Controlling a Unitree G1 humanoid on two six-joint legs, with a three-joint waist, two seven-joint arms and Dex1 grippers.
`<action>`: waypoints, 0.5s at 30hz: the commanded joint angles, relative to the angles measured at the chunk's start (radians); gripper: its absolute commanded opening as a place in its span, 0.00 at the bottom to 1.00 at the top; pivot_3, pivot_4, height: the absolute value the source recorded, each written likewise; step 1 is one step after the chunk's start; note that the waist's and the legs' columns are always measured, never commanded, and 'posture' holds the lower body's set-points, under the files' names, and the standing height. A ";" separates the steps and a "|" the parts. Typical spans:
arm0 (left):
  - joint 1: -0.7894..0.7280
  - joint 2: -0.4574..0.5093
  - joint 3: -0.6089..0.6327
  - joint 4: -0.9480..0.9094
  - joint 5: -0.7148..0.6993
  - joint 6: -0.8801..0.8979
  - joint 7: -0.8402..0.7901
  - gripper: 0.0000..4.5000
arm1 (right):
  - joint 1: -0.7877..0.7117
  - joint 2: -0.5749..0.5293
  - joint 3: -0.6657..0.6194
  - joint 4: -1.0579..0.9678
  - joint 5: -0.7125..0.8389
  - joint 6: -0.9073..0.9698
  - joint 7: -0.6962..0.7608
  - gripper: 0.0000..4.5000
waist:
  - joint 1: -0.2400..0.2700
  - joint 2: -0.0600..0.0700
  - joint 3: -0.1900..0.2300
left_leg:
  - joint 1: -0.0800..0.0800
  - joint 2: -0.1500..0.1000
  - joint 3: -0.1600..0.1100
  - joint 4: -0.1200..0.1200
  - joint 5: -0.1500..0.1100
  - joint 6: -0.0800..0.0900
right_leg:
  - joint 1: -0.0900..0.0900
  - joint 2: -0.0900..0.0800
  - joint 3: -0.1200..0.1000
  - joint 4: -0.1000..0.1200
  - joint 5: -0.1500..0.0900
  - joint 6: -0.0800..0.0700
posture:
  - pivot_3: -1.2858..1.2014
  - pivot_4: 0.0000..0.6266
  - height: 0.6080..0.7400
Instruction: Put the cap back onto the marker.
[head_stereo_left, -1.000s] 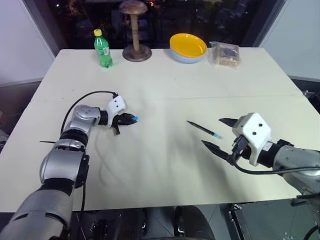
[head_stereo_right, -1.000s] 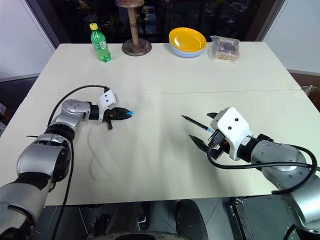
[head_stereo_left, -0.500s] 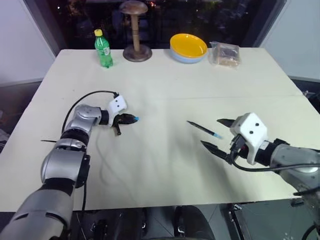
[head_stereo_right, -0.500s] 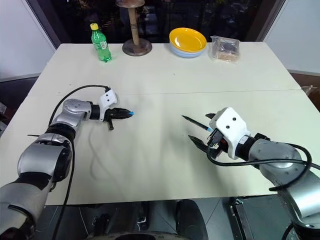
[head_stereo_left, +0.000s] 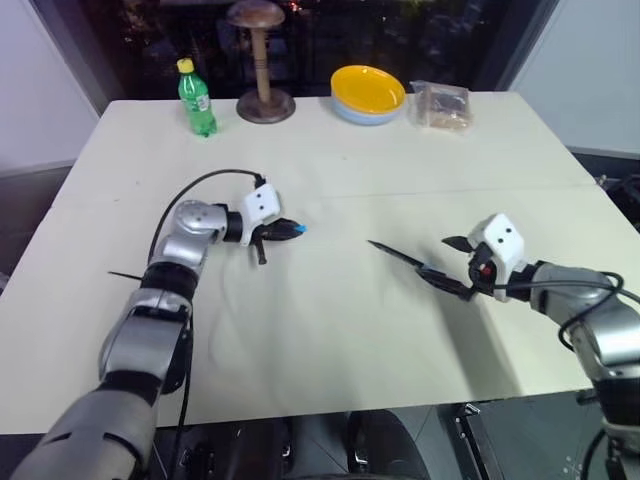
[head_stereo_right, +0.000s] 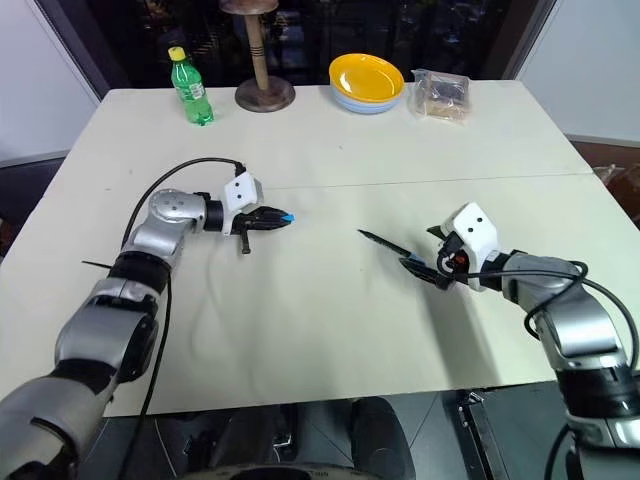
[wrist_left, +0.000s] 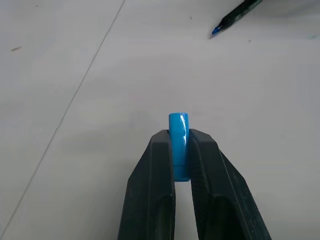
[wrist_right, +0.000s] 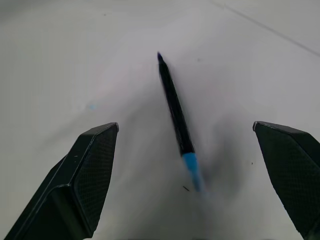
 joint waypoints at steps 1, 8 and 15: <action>0.106 0.070 0.051 -0.314 -0.074 0.160 0.015 0.01 | -0.076 0.035 0.047 0.088 -0.040 -0.081 0.057 1.00 | -0.009 0.000 0.000 | 0.000 0.000 0.000 0.000 0.000 0.000 | 0.000 0.000 0.000 0.000 0.000 0.000 | 0.52 0.24 1.00; 0.319 0.162 0.093 -0.726 -0.165 0.427 0.082 0.01 | -0.191 0.116 0.115 0.226 -0.093 -0.151 0.117 1.00 | 0.000 0.001 0.000 | 0.000 0.001 0.000 0.001 0.000 -0.001 | 0.001 -0.001 0.001 0.001 0.000 0.000 | 0.52 0.24 1.00; 0.412 0.210 0.107 -0.895 -0.234 0.551 0.120 0.01 | -0.250 0.158 0.141 0.364 -0.138 -0.212 0.166 1.00 | 0.001 0.001 0.001 | 0.000 0.001 0.000 0.002 0.000 0.000 | 0.001 -0.001 0.000 0.001 0.000 0.000 | 0.52 0.24 1.00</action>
